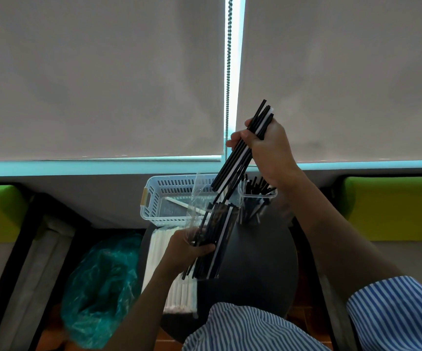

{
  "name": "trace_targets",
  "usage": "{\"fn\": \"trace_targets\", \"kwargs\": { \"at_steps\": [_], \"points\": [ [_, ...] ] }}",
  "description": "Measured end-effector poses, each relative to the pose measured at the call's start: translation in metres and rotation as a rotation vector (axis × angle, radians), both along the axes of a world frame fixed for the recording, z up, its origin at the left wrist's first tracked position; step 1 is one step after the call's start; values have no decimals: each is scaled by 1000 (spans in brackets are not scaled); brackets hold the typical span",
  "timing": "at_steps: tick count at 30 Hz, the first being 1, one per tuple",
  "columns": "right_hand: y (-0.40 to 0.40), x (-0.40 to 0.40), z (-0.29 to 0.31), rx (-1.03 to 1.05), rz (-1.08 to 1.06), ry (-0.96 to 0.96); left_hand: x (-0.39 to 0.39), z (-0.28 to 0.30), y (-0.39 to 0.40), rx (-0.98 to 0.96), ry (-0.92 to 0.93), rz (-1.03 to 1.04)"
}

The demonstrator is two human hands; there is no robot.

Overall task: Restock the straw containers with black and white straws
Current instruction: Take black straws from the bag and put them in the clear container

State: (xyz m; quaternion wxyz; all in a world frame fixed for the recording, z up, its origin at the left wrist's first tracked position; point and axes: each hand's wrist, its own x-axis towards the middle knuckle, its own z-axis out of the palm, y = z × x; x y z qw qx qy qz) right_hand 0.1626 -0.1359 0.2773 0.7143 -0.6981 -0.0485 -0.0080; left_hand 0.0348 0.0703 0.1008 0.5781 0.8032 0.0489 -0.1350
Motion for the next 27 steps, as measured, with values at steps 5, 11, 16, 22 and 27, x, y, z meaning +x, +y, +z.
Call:
{"fn": "trace_targets", "kwargs": {
  "at_steps": [5,11,16,22,27],
  "points": [
    [-3,6,0,33,-58,-21,-2,-4,2,22,22,9],
    [-10,16,11,77,-123,-60,-5,-8,5,23,33,67],
    [-20,24,21,95,-167,-104,-6,-12,6,24,58,124],
    [-35,32,31,47,-251,-153,-4,-15,5,30,54,154],
    [-49,40,26,-65,-322,-151,-5,-15,4,25,58,167]
  ]
}}
